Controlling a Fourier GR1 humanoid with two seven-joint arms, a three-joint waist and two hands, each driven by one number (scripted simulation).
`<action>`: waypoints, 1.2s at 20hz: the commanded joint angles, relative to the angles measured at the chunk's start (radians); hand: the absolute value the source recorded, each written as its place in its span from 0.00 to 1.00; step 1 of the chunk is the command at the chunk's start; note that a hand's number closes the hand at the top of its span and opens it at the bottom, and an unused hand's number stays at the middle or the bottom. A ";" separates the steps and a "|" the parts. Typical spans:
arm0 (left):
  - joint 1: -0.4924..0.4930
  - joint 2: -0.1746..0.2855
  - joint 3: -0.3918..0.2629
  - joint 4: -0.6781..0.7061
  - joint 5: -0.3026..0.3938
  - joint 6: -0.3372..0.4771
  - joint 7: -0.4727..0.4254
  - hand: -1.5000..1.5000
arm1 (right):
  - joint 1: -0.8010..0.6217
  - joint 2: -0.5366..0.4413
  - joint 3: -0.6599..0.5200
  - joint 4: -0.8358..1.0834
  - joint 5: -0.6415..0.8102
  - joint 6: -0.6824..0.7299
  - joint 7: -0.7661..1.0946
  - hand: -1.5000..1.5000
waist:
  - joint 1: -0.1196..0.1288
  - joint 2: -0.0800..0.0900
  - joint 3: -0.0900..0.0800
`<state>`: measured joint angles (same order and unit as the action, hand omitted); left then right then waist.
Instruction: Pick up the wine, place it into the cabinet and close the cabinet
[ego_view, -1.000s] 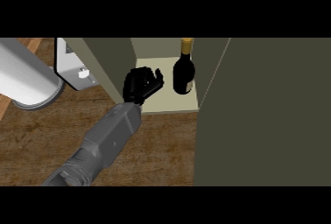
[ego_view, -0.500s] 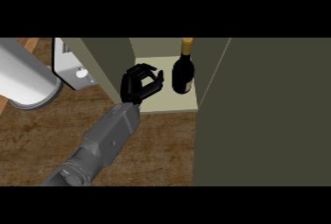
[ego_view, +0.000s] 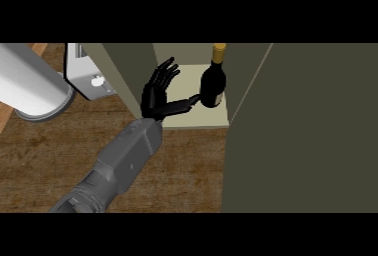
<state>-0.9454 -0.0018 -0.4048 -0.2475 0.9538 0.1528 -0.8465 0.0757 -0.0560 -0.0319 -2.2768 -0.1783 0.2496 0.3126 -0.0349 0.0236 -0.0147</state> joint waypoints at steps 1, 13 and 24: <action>0.047 0.048 0.011 -0.045 -0.018 0.017 -0.052 0.00 | -0.011 -0.033 -0.042 -0.012 -0.042 0.006 0.045 0.00 | 0.037 -0.027 0.015; 0.275 0.153 -0.155 -0.563 -0.116 0.071 0.191 0.00 | 0.017 0.007 -0.001 -0.003 0.026 -0.010 -0.004 0.00 | 0.067 -0.037 0.016; 0.649 0.335 -0.255 -1.299 -0.203 0.274 0.366 0.00 | 0.018 0.045 0.099 -0.129 0.082 -0.062 0.090 0.00 | 0.047 -0.030 0.015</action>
<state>-0.4085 0.2730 -0.6461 -1.3423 0.7799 0.3791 -0.5324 0.0700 -0.0349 0.0110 -2.3538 -0.1371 0.2008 0.3935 0.0249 -0.0095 0.0005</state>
